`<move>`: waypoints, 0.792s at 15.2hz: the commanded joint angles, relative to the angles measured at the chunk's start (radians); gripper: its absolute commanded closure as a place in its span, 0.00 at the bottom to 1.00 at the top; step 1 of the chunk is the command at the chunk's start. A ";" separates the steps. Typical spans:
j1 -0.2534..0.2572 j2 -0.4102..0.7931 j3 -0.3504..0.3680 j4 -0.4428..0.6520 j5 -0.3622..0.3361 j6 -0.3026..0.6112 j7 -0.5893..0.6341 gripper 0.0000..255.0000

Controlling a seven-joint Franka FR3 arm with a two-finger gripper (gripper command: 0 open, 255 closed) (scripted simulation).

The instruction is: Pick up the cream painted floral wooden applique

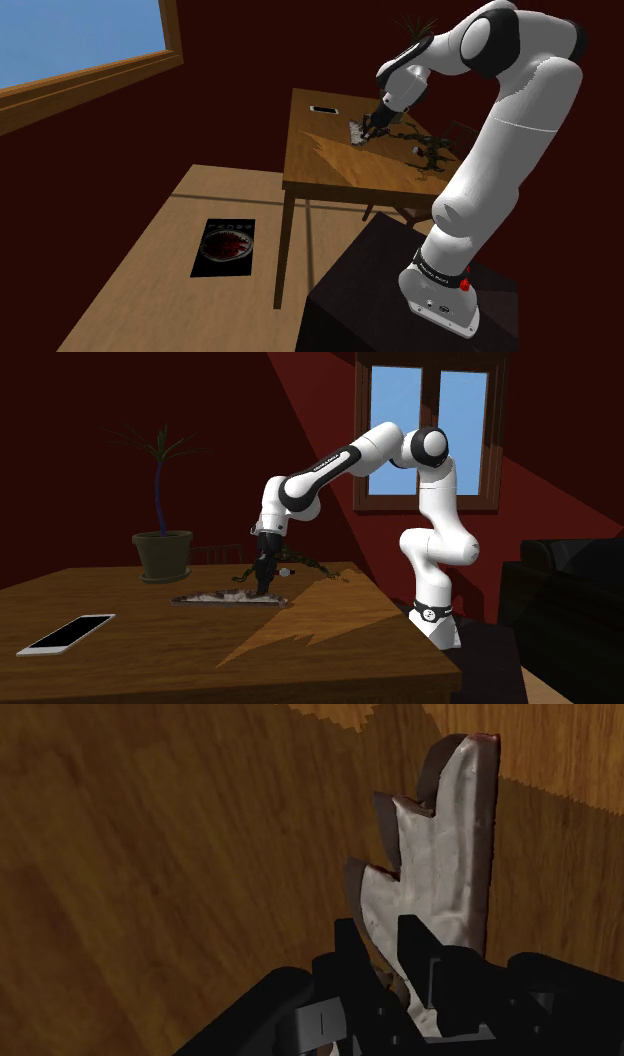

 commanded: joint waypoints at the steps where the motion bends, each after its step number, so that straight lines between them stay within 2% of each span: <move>1: 0.000 0.000 0.000 0.000 0.000 0.001 -0.001 1.00; 7: 0.000 0.002 0.000 0.000 0.002 0.001 -0.002 1.00; 12: 0.001 -0.037 -0.003 0.026 -0.048 -0.048 0.047 1.00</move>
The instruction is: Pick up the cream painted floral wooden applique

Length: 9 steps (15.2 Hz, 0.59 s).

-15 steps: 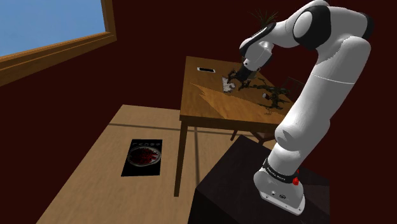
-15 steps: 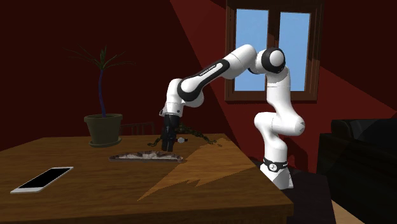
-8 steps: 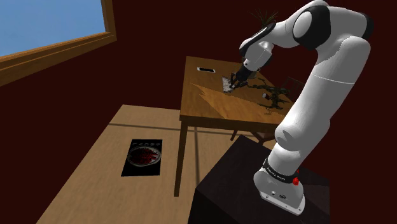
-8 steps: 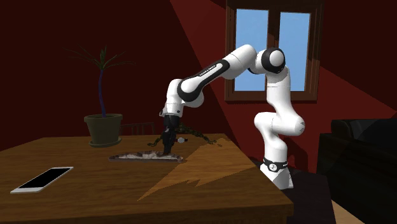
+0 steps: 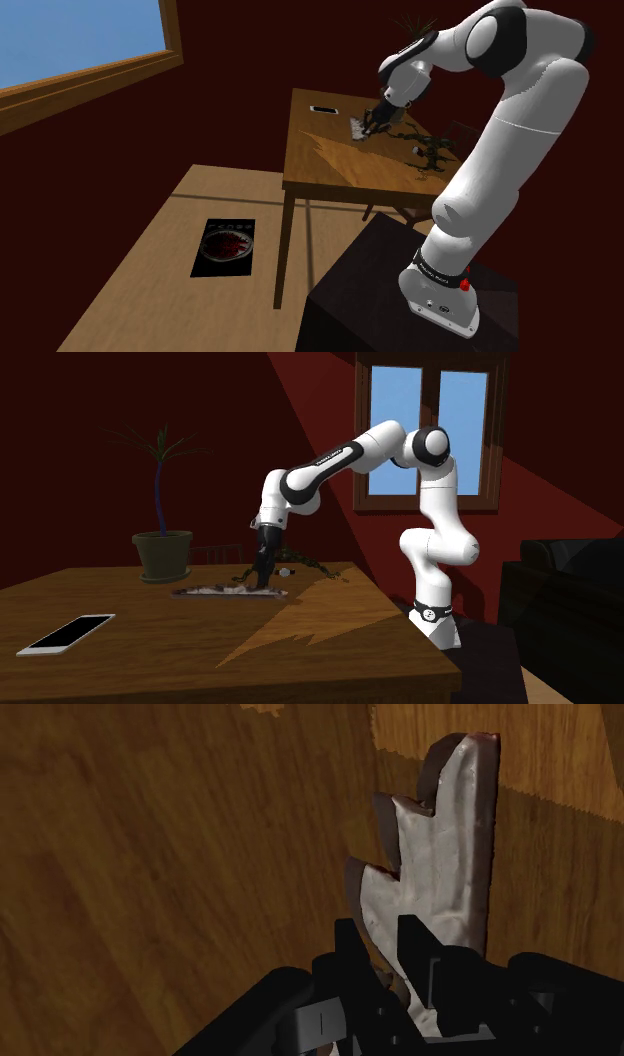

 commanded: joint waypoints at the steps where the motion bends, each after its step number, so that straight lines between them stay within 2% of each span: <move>1: 0.000 -0.014 -0.001 0.013 -0.018 -0.021 0.019 1.00; 9: -0.002 -0.063 0.000 0.069 -0.079 -0.106 0.085 1.00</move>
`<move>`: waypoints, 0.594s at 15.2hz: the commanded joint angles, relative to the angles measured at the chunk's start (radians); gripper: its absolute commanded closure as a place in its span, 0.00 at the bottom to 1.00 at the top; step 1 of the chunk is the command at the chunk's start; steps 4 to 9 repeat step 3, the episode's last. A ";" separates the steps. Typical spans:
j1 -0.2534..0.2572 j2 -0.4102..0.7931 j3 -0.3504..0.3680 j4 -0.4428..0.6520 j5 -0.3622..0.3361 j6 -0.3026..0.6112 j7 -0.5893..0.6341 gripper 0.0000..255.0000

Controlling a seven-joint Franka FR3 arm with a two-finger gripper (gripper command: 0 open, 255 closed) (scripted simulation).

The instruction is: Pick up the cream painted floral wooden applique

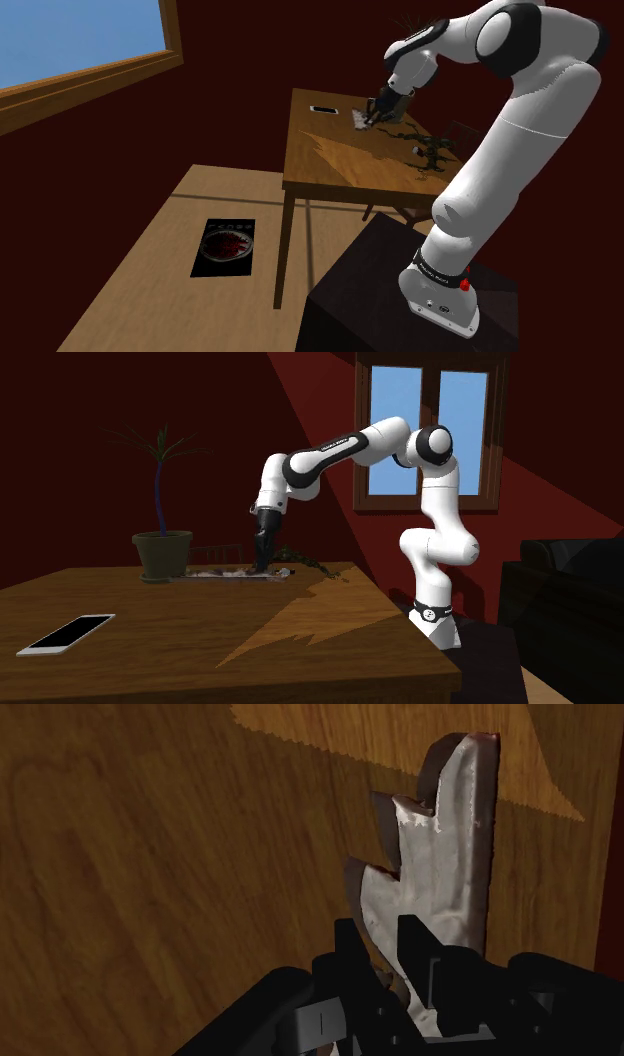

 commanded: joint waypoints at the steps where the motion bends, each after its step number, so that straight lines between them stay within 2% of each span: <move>1: -0.001 -0.012 0.000 0.016 -0.014 -0.024 0.016 1.00; 9: -0.001 -0.013 0.000 0.017 -0.015 -0.025 0.017 1.00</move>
